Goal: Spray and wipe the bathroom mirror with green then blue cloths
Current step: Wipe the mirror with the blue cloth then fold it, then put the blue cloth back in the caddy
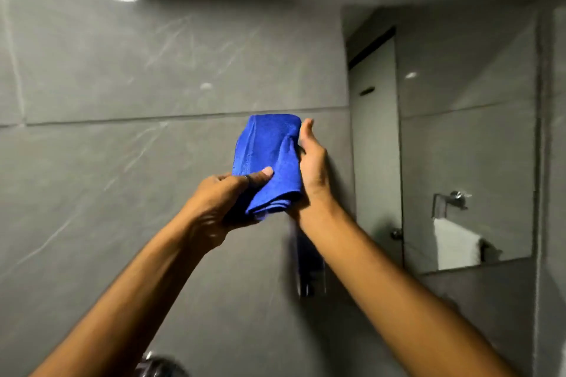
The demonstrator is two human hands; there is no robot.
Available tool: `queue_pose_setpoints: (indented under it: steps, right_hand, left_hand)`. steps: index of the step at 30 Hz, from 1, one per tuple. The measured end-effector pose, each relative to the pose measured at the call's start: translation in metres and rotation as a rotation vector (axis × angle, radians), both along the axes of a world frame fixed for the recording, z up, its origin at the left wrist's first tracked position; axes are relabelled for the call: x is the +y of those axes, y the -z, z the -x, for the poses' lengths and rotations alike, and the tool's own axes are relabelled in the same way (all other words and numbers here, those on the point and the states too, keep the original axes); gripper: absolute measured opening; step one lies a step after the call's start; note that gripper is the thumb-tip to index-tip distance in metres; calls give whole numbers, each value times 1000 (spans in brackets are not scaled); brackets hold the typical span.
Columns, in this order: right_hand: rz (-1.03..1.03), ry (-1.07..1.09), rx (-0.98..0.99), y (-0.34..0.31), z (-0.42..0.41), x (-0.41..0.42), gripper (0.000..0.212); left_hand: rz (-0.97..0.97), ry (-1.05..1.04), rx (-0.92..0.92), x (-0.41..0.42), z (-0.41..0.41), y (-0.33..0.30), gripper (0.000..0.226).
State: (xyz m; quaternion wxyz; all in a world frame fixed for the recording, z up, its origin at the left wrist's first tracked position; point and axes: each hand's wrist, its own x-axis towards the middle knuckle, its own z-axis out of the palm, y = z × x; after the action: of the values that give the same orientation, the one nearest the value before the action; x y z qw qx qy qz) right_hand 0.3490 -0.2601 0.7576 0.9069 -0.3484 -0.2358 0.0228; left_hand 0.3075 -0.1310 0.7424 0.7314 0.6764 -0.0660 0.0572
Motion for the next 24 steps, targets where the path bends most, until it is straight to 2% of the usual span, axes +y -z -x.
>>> queue_pose_setpoints:
  steps: [2,4,6,10,14,18,21,24]
  right_hand:
    - [173,-39,57,34,8,18,68]
    - [279,-52,230,82,15,40,58]
    - [328,-9,341,130,20,54,48]
    - [520,34,357,235,35,64,33]
    - [935,92,422,369,46,73,28]
    - [1282,-95,514,528,59,76,34]
    - [1541,-281,442,643,75,84,35]
    - [1689,-397,381,734,91,108,33]
  left_hand:
    - [-11,42,48,25,19,44,33]
    - [2,52,130,54,38,102,45]
    - [43,80,233,74,58,164,47]
    - [152,33,432,98,102,291,39]
    - [235,-101,712,107,149,420,44]
    - [220,-219,997,108,196,547,29]
    - [172,-296,1152,113,230,637,20]
    - [171,-352,1238,123,252,712,16]
